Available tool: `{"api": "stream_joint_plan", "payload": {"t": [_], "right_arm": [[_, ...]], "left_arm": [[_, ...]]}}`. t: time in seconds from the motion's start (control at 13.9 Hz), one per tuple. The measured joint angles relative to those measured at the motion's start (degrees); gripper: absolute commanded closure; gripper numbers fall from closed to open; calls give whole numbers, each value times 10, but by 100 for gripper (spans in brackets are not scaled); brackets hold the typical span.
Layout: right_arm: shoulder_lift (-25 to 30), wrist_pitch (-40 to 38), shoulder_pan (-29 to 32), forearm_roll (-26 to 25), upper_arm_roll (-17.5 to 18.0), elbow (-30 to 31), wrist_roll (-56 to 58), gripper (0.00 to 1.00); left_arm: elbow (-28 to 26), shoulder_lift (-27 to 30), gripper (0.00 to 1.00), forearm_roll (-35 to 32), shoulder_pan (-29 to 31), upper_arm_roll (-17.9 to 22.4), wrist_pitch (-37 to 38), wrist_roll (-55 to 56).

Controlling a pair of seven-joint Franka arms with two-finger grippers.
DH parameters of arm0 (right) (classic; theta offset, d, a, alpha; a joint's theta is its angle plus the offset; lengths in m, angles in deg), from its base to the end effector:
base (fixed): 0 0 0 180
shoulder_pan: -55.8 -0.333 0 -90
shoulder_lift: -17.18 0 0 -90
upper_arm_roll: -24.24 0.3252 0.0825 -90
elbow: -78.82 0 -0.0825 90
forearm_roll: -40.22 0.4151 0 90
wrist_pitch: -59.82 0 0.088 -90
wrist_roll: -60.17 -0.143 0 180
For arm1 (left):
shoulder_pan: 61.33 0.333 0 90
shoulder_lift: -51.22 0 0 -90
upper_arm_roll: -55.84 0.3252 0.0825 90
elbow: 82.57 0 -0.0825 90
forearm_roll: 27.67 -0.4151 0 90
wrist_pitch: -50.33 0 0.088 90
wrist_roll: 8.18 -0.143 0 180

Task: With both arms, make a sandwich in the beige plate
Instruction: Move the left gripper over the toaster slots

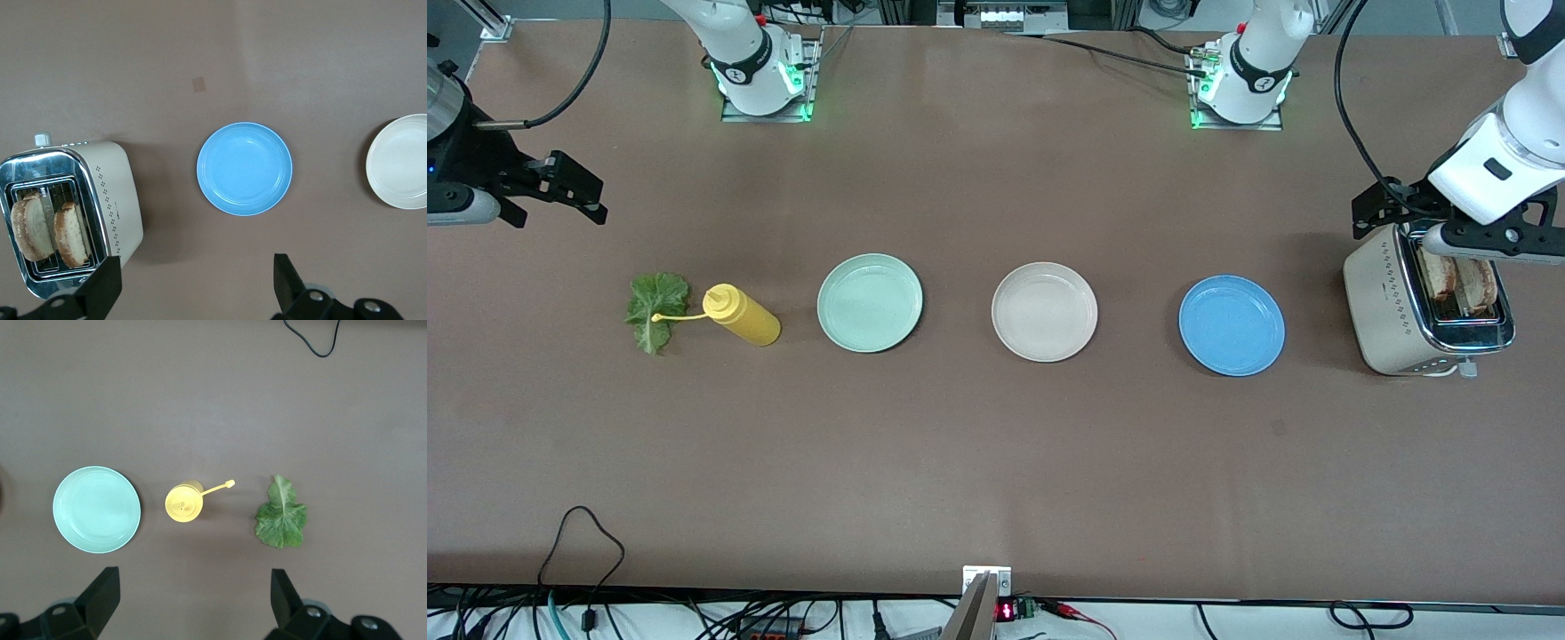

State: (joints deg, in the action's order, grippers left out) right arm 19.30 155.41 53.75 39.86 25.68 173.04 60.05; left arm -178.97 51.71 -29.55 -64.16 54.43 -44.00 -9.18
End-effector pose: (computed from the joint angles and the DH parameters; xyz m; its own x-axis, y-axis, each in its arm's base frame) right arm 0.5838 0.0350 0.5909 0.9964 0.0593 0.0609 0.0590 -0.9982 0.0071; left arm 0.5839 -0.0389 0.5529 0.9952 -0.0937 -0.0282 -0.0946 -0.9950 -0.0324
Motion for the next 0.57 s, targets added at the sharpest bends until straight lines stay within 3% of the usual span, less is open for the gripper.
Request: {"api": "stream_joint_plan", "payload": {"t": [0.57], "right_arm": [[0, 0, 0, 0, 0, 0, 0, 0]], "left_arm": [[1, 0, 0, 0, 0, 0, 0, 11]]}}
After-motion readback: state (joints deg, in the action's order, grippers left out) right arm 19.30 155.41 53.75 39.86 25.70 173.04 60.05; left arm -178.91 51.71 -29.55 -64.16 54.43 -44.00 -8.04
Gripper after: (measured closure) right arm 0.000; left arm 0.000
